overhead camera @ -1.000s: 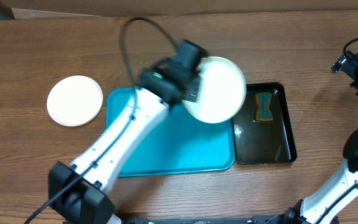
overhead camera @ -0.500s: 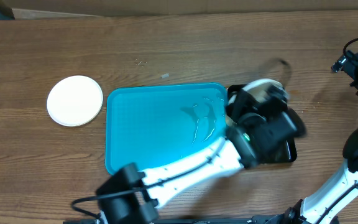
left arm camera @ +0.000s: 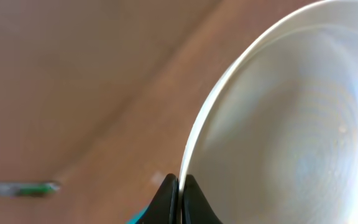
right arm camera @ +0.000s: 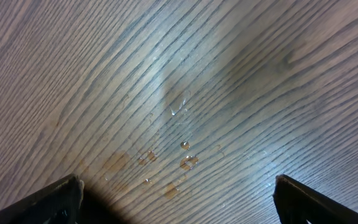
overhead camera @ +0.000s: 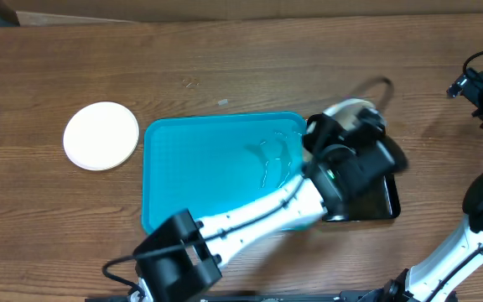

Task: Clean dirty plates on tray and stack at the side
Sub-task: 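Carry the white plate left and place it on the plate stack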

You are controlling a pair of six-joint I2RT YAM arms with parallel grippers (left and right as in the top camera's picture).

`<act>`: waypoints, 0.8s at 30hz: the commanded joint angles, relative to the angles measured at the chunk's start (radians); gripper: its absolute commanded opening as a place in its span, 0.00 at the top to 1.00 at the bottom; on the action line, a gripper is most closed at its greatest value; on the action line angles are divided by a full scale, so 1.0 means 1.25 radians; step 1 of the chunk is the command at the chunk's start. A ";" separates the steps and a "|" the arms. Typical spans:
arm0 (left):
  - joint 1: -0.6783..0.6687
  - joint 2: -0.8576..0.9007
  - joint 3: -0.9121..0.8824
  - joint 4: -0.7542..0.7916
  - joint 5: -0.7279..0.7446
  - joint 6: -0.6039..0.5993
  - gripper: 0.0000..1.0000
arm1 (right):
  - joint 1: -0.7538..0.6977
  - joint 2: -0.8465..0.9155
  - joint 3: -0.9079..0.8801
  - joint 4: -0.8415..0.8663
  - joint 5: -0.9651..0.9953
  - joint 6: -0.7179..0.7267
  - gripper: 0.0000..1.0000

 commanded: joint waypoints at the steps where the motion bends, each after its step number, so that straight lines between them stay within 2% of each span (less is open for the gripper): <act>1: 0.099 -0.060 0.018 -0.062 0.304 -0.214 0.96 | -0.001 -0.010 0.008 0.001 0.007 0.001 0.00; 7: 0.327 -0.147 0.018 -0.117 0.752 -0.287 0.96 | -0.001 -0.010 0.008 0.001 0.008 0.001 0.00; 11: 0.518 -0.161 0.018 -0.175 0.930 -0.303 0.96 | -0.001 -0.010 0.008 0.001 0.007 0.001 0.00; 15: 0.716 -0.150 0.018 -0.280 0.915 -0.303 0.96 | -0.001 -0.010 0.008 0.001 0.007 0.001 0.00; 16: 0.812 -0.142 0.017 -0.326 0.897 -0.302 0.96 | -0.001 -0.010 0.008 0.001 0.008 0.001 0.00; 18: 0.906 -0.132 0.017 -0.364 0.878 -0.302 0.96 | -0.001 -0.010 0.008 0.001 0.007 0.001 0.00; 20: 1.000 -0.120 0.017 -0.394 0.861 -0.300 0.96 | -0.001 -0.010 0.008 0.001 0.007 0.001 0.00; 21: 1.084 -0.107 0.016 -0.411 0.853 -0.300 0.96 | -0.001 -0.010 0.008 0.001 0.007 0.001 0.00; 24: 1.198 -0.086 0.008 -0.408 0.854 -0.300 0.96 | -0.001 -0.010 0.008 0.001 0.007 0.001 0.00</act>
